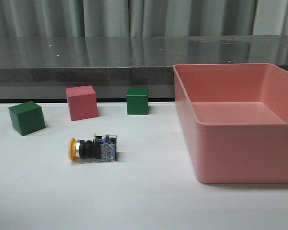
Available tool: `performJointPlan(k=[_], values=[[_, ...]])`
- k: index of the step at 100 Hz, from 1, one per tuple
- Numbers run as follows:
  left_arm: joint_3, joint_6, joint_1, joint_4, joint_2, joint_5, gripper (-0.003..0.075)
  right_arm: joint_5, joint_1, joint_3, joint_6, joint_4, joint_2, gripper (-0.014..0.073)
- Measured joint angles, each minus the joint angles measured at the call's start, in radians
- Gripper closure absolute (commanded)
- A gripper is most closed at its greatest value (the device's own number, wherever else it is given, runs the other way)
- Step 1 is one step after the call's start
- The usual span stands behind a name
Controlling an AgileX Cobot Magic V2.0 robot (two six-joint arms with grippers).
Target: Place and stand button with both arms
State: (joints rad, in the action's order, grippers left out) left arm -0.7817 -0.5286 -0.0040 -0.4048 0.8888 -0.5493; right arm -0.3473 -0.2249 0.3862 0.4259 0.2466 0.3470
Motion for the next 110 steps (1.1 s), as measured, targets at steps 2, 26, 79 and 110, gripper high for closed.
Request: performJointPlan(k=[2, 26, 79, 110], values=[[-0.002, 0.0, 0.0, -0.016, 0.007, 0.0, 0.0069, -0.002, 0.0, 0.0, 0.0, 0.0, 0.0, 0.0706], [-0.005, -0.251, -0.016, -0.281, 0.132, 0.05, 0.0114, -0.013, 0.0, 0.0, 0.0, 0.0, 0.0, 0.0706], [-0.029, -1.547, -0.043, -1.033, 0.708, -0.263, 0.0114, -0.017, 0.0, 0.0, 0.0, 0.0, 0.0, 0.0706], [-0.174, -1.656, -0.043, -1.036, 0.98, -0.476, 0.0114, -0.017, 0.0, 0.0, 0.0, 0.0, 0.0, 0.0706]])
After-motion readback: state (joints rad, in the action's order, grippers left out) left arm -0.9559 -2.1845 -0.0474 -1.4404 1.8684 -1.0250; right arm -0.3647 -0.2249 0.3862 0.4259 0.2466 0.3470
